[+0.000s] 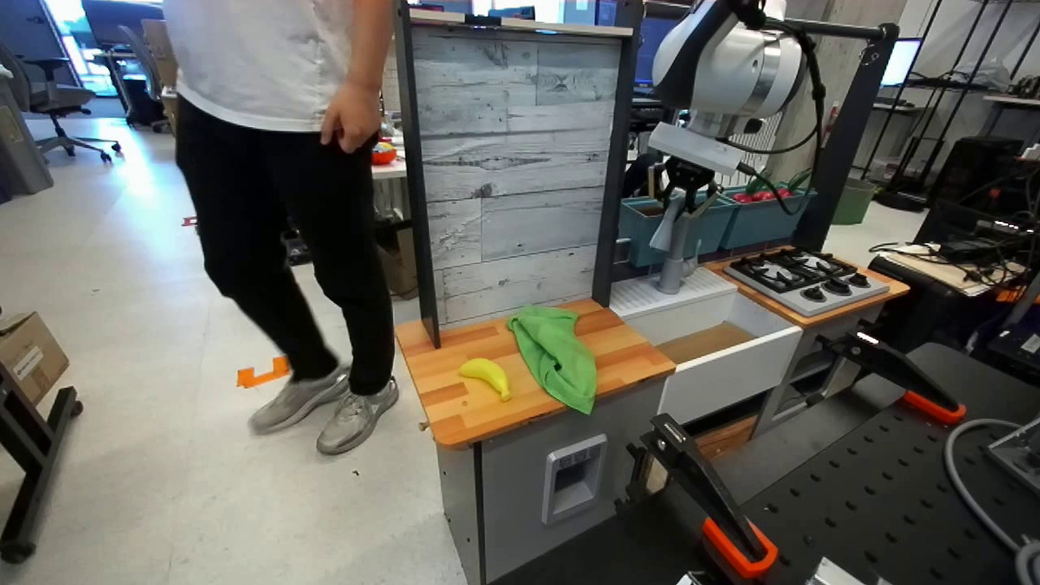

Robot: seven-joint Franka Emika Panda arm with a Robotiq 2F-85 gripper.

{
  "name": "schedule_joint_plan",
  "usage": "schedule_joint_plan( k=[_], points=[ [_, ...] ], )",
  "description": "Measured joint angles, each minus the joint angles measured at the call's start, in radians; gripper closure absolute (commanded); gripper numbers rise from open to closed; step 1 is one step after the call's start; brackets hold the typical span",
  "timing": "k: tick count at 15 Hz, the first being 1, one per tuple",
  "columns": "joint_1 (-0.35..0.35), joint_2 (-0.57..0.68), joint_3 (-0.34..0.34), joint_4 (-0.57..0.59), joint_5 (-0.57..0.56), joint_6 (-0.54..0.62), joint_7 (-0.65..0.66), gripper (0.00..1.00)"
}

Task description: Move the tap to the left

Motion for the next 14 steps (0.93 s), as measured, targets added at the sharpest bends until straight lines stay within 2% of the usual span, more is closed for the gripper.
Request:
schedule_joint_plan(
  k=[4, 5, 6, 14],
  points=[
    [-0.001, 0.007, 0.001, 0.009, 0.006, -0.004, 0.03, 0.97],
    [-0.002, 0.009, 0.001, 0.013, 0.01, -0.005, 0.038, 0.65],
    [-0.002, 0.011, 0.002, 0.017, 0.012, -0.007, 0.045, 0.64],
    [-0.013, 0.008, 0.029, 0.054, 0.02, -0.03, 0.073, 0.06]
  ],
)
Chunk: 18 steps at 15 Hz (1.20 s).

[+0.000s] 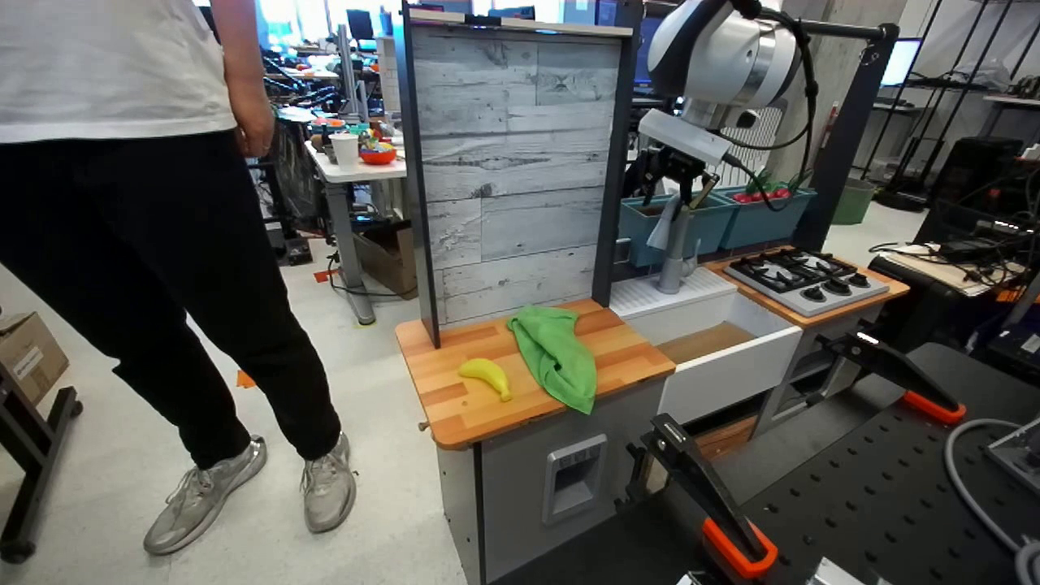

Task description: Move the tap to the left

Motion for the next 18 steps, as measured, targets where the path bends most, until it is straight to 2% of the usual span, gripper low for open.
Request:
schedule_joint_plan(
  k=[2, 6, 9, 13, 18],
  points=[
    [-0.006, -0.008, 0.012, 0.002, 0.006, -0.006, -0.001, 0.0],
    [-0.027, -0.037, 0.045, -0.009, 0.02, -0.021, -0.024, 0.0],
    [-0.051, -0.074, 0.067, -0.051, 0.038, -0.021, -0.091, 0.0],
    [-0.07, -0.149, 0.082, -0.183, 0.039, -0.015, -0.222, 0.0],
    [-0.076, -0.273, 0.098, -0.42, 0.039, 0.031, -0.407, 0.0]
  ],
)
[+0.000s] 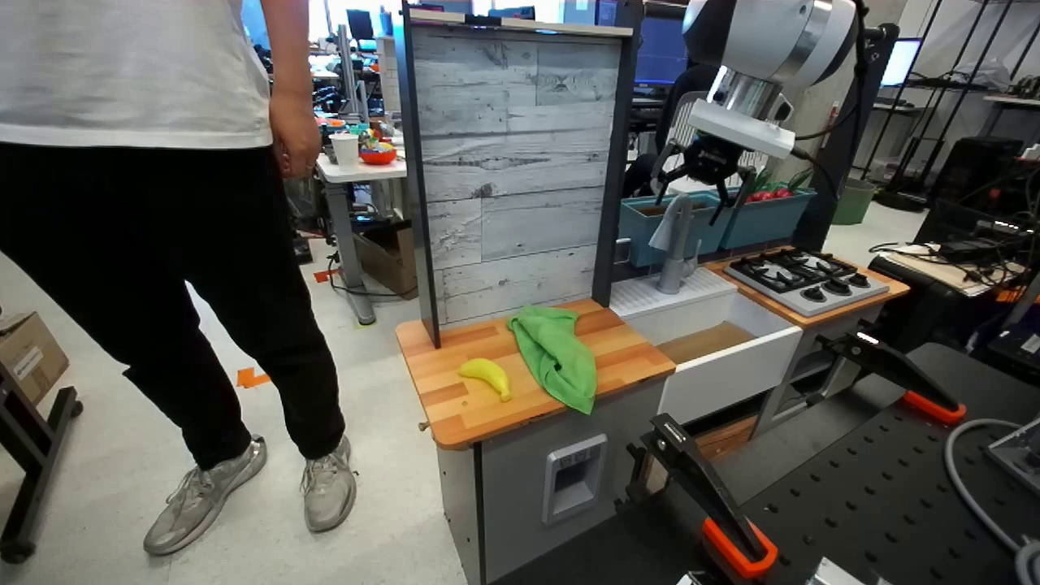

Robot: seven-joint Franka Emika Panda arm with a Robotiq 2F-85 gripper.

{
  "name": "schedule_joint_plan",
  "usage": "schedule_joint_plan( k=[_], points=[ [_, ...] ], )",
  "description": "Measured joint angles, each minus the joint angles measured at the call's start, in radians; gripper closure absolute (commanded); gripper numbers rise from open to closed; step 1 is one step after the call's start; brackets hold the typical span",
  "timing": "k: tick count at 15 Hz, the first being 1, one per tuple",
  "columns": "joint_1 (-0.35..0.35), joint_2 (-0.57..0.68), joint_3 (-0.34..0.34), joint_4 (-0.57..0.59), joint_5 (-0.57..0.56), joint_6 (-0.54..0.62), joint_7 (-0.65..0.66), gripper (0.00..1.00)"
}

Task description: Move the tap to the left

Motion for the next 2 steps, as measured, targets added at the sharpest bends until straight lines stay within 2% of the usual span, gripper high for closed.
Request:
schedule_joint_plan(
  k=[2],
  points=[
    [0.0, -0.042, 0.002, -0.072, 0.0, 0.013, -0.035, 0.0]
  ],
)
